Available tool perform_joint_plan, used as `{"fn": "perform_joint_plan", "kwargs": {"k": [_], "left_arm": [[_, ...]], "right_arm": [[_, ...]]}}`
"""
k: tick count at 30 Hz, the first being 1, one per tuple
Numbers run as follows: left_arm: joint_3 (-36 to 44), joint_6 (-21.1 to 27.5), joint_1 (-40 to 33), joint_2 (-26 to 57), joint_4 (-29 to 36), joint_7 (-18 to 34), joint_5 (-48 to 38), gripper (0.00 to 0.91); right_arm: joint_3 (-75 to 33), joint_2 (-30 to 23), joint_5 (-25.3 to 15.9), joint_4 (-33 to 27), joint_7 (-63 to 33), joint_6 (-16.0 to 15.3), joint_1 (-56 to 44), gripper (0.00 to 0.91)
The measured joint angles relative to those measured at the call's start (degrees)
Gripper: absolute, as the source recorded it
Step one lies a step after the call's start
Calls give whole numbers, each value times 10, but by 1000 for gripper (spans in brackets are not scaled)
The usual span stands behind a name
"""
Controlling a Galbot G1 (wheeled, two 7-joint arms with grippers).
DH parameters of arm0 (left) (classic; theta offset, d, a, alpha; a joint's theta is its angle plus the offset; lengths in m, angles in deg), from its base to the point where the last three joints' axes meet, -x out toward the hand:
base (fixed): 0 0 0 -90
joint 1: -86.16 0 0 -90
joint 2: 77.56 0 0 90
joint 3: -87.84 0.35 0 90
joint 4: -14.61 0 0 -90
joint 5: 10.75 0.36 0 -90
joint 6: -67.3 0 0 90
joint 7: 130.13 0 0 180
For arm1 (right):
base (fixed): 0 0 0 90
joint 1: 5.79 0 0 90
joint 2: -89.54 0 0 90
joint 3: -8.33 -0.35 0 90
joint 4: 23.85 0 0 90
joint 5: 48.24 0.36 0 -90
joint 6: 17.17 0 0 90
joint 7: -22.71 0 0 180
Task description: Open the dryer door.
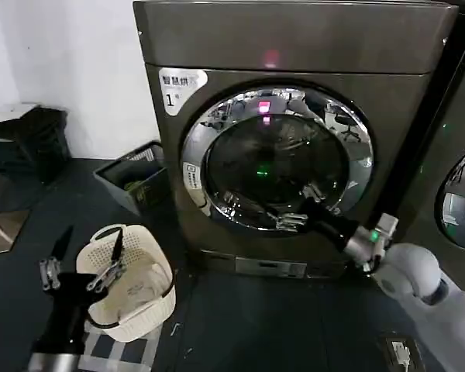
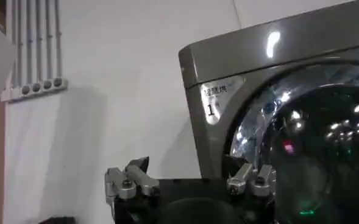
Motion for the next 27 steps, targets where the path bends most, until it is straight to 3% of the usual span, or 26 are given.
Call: {"fn": "perform_joint_plan", "kwargs": {"k": [27], "left_arm": [[-1, -3, 0, -5, 1, -7, 4, 907]], "right_arm": [[106, -72, -16, -102, -1, -1, 108, 907]]}}
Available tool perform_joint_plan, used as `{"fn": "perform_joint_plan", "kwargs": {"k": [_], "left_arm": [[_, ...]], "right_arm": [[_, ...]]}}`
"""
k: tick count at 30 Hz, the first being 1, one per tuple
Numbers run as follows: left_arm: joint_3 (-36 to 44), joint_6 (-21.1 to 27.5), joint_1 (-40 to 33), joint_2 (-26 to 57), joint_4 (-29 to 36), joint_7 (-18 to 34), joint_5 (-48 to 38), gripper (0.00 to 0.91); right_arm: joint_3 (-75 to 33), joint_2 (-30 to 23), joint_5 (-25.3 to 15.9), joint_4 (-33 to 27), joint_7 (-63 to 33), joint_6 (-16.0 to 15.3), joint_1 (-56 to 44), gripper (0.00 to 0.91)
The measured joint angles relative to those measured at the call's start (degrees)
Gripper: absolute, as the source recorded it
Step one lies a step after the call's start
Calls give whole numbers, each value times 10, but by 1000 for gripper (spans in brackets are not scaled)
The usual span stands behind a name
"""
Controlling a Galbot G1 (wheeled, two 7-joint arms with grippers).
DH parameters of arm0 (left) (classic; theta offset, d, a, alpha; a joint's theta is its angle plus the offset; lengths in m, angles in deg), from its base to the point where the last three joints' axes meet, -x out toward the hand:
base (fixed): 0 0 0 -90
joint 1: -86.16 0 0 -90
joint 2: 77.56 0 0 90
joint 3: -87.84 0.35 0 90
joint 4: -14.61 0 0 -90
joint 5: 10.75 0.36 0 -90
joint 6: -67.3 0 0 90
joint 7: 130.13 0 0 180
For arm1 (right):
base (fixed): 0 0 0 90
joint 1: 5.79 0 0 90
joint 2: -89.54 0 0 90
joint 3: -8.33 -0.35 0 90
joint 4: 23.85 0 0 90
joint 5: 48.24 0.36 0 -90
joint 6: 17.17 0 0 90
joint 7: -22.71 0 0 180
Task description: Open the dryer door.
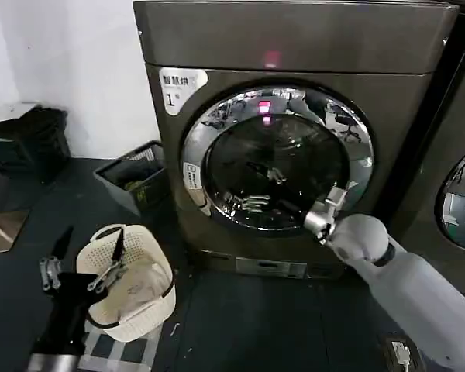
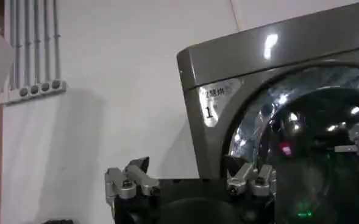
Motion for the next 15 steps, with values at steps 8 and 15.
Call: {"fn": "perform_joint_plan", "kwargs": {"k": [8, 15], "left_arm": [[-1, 0, 0, 0, 0, -2, 0, 907], [-1, 0, 0, 0, 0, -2, 0, 907]], "right_arm": [[22, -15, -3, -24, 1, 1, 21, 907], [41, -34, -4, -39, -18, -4, 36, 907]]}}
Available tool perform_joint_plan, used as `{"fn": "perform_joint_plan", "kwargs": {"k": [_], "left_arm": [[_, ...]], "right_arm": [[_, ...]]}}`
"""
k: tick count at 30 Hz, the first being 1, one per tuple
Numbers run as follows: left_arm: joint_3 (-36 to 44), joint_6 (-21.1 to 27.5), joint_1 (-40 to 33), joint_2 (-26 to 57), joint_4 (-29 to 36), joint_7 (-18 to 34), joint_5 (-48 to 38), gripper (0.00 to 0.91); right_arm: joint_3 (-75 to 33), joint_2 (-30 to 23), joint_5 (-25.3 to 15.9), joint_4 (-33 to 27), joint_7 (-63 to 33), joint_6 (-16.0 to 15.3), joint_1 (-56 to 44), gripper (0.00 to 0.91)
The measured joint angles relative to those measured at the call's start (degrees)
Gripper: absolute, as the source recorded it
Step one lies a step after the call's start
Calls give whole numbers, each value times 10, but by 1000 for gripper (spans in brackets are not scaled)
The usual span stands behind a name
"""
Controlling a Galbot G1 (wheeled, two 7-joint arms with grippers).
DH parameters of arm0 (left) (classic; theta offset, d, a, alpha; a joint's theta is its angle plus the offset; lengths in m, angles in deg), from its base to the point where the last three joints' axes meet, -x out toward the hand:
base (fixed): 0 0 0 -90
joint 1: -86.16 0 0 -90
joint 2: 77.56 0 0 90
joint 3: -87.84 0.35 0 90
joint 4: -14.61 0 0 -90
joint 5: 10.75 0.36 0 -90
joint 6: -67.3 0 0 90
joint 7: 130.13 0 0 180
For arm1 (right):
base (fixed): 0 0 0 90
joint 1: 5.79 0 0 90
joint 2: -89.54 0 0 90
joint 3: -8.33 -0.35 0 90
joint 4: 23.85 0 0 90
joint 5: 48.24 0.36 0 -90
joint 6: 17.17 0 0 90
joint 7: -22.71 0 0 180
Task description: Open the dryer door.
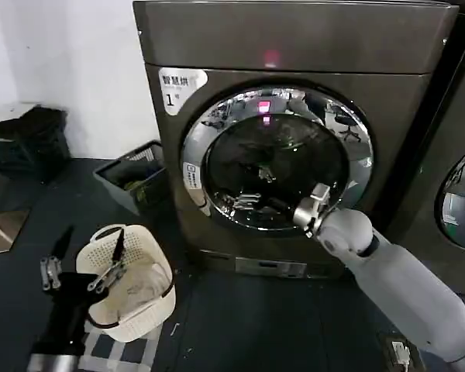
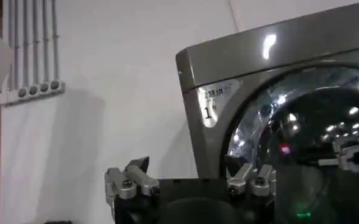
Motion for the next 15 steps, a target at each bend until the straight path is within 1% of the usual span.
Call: {"fn": "perform_joint_plan", "kwargs": {"k": [5, 15], "left_arm": [[0, -1, 0, -1, -1, 0, 1, 907], [2, -2, -1, -3, -3, -1, 2, 907]], "right_arm": [[12, -14, -3, -5, -14, -4, 7, 907], [34, -41, -23, -21, -39, -6, 22, 907]]}}
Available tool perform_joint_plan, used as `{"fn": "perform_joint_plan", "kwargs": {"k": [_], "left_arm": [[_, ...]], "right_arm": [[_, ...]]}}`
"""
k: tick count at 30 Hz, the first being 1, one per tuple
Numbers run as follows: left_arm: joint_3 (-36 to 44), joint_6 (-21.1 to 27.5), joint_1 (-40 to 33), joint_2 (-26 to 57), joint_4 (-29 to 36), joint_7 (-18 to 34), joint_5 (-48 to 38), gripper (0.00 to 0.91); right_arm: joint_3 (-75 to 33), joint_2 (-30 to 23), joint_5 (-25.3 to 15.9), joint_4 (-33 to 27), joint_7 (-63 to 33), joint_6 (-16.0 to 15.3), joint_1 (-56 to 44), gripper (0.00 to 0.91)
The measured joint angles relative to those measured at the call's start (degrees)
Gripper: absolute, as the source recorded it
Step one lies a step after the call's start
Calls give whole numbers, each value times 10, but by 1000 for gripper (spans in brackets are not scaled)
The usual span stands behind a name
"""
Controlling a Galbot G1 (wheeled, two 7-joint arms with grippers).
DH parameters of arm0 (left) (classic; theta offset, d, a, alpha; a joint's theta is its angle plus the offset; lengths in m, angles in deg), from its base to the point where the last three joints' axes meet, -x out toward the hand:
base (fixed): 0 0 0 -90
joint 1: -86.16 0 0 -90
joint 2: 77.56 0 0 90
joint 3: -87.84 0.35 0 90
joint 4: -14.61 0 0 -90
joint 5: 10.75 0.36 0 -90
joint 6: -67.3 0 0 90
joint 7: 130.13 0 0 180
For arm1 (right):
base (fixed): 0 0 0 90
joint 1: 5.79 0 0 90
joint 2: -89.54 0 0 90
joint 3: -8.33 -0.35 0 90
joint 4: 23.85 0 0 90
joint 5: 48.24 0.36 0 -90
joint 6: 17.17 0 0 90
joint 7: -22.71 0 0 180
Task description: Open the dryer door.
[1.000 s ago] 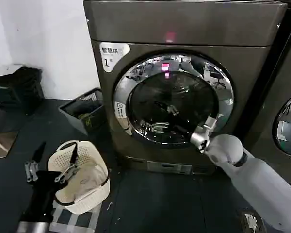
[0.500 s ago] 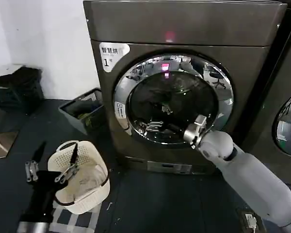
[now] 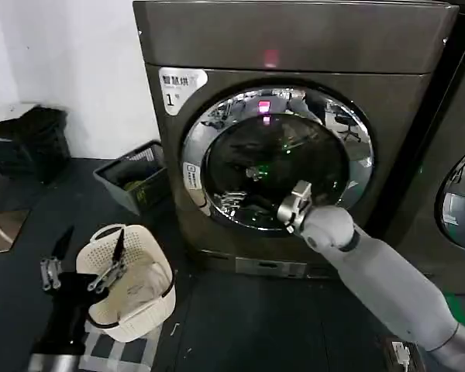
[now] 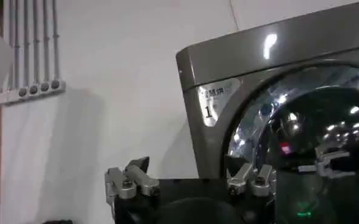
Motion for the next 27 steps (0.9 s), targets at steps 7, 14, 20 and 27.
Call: {"fn": "perform_joint_plan", "kwargs": {"k": [7, 14, 20, 27], "left_arm": [[1, -1, 0, -1, -1, -1, 1, 907], [3, -1, 0, -1, -2, -2, 2, 907], [3, -1, 1, -1, -2, -2, 2, 907], [3, -2, 2, -2, -2, -2, 3, 907]], "right_arm": [[12, -19, -9, -14, -12, -4, 10, 907], [18, -40, -21, -36, -15, -5, 19, 907], [20, -55, -27, -54, -16, -5, 24, 907], [20, -69, -30, -78, -13, -3, 29, 907]]}}
